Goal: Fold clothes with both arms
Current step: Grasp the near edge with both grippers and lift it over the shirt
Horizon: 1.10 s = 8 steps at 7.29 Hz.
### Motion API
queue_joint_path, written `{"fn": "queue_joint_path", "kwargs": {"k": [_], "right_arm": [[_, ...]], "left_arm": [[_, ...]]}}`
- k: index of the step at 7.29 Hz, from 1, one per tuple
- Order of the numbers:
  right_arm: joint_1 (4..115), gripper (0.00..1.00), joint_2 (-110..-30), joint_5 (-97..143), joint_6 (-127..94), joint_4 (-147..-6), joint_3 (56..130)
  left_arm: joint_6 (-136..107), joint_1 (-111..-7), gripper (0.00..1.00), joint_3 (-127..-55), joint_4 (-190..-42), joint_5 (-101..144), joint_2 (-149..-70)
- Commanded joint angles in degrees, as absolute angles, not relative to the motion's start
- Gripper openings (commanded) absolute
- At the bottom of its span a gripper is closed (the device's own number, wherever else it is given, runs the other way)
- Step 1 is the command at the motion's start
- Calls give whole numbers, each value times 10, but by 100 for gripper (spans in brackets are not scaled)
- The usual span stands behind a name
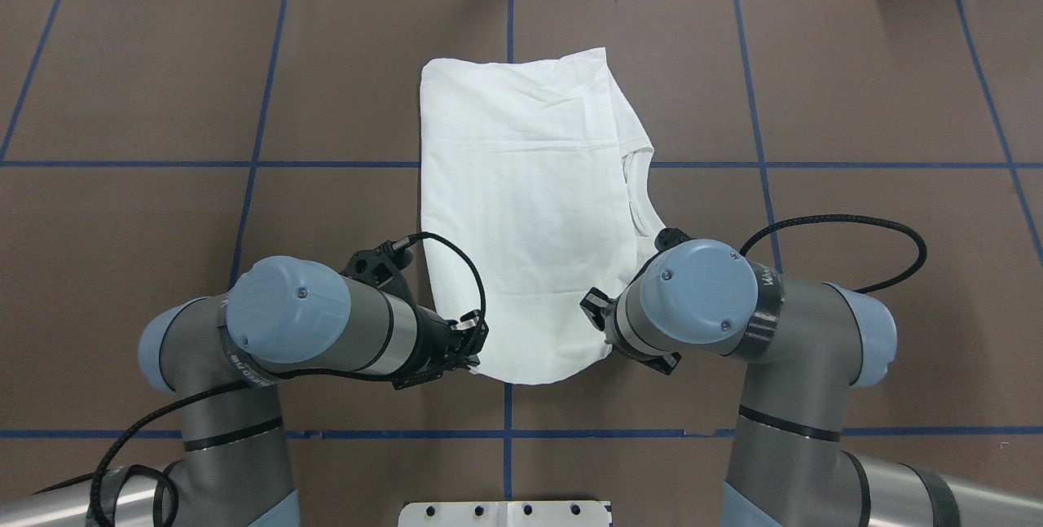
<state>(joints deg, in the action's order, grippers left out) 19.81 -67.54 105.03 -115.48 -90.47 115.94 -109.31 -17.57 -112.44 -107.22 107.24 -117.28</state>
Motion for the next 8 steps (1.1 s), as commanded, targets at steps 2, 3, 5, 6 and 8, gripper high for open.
{"fn": "queue_joint_path", "kwargs": {"k": [2,3,5,6,8], "right_arm": [[189,0,-690,1177,-1158,-938,1230],[189,0,-686,1195,-1158,-963,1250],[185,0,-675,1189,-1157,-963,1248],[203,0,-664,1179,-1151,-958,1223],[231,0,-633,1142,-1132,-957,1180]], "left_arm": [[-1094,-140,0,-1256,-901,1098,-1172],[-1094,-139,0,-1287,-858,1106,-1172],[-1092,-140,0,-1296,-841,1107,-1170],[-1086,-140,0,-1280,-845,1104,-1176],[-1068,-193,0,-1240,-880,1102,-1178]]}}
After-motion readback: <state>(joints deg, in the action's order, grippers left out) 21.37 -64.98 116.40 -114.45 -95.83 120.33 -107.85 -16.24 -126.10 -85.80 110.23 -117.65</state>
